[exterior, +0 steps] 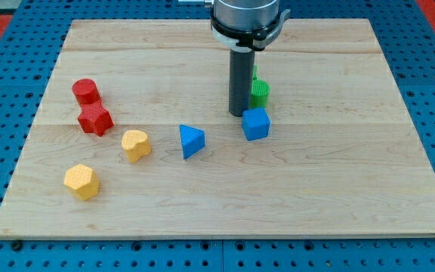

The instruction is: Adjust the red blocks and yellow hexagon in a vertical line

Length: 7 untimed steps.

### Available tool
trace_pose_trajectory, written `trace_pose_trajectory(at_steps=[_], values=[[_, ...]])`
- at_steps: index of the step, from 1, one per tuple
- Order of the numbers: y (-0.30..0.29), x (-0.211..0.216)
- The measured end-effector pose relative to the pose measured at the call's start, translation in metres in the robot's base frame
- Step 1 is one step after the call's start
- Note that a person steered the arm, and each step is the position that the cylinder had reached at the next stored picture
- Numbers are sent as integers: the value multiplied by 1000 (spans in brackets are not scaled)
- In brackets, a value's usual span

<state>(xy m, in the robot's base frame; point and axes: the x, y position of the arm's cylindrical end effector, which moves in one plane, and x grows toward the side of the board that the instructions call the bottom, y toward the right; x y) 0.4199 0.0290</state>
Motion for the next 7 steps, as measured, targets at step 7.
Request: trace_pose_trajectory(at_steps=[7], values=[[-239,-12]])
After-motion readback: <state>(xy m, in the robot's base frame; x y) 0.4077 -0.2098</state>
